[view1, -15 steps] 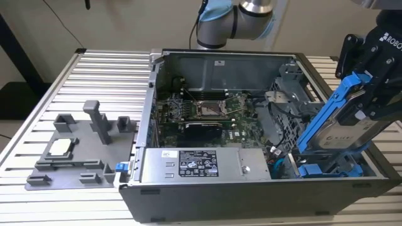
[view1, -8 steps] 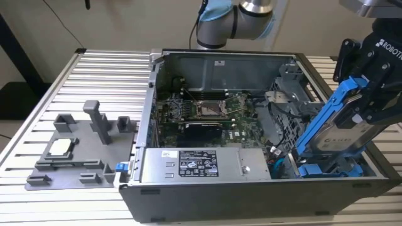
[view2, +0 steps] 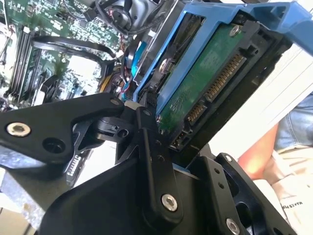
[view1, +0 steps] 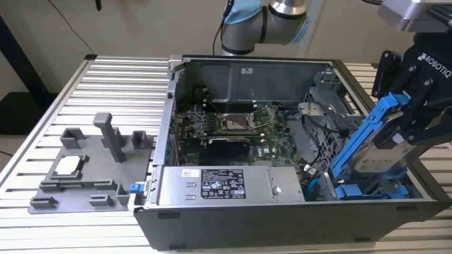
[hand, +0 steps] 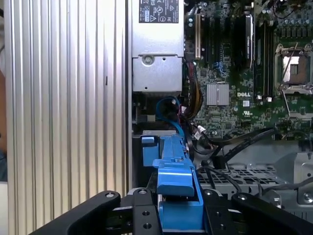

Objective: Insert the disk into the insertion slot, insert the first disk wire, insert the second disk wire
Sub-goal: 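Insert the disk into the insertion slot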

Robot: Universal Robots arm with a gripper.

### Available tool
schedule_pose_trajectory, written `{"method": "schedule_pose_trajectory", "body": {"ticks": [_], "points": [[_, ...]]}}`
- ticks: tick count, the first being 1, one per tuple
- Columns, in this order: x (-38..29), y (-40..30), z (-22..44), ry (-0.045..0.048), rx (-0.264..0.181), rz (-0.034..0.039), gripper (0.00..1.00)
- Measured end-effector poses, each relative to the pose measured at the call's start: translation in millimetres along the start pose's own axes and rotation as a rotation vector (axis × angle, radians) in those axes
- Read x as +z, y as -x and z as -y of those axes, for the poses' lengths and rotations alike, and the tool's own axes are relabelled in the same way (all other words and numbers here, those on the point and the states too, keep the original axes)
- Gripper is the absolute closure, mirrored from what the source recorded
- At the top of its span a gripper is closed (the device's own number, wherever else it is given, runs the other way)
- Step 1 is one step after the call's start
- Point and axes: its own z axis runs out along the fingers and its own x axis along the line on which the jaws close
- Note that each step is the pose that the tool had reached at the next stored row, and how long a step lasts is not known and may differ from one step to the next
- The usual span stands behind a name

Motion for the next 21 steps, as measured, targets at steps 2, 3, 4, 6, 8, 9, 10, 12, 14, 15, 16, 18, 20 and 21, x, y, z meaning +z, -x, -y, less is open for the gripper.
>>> {"method": "schedule_pose_trajectory", "body": {"ticks": [2,3,4,6,8,9,10,12,14,15,16,18,20,21], "points": [[2.3,0.0,0.5,0.0000,-0.001,-0.0001,0.67],[3.6,0.0,0.8,0.0000,-0.001,0.0000,0.67],[4.7,0.0,1.2,0.0000,-0.001,-0.0002,0.67],[7.2,0.0,2.0,0.0000,-0.002,-0.0002,0.67],[9.7,0.1,2.4,0.0000,-0.002,-0.0002,0.67],[11.0,0.1,2.6,0.0000,-0.002,-0.0001,0.67],[12.4,0.1,2.8,0.0000,-0.002,-0.0002,0.67],[14.7,0.1,3.4,0.0000,-0.002,-0.0002,0.67],[16.9,0.1,3.8,0.0000,-0.002,-0.0001,0.67],[18.1,0.2,4.0,0.0000,-0.002,-0.0001,0.67],[19.3,0.2,4.2,-0.0003,-0.002,-0.0004,0.67],[22.5,0.2,4.5,-0.0001,-0.002,-0.0001,0.67],[25.5,0.2,4.6,0.0000,-0.003,-0.0002,0.67],[27.3,0.2,4.6,0.0000,-0.003,0.0000,0.67]]}}
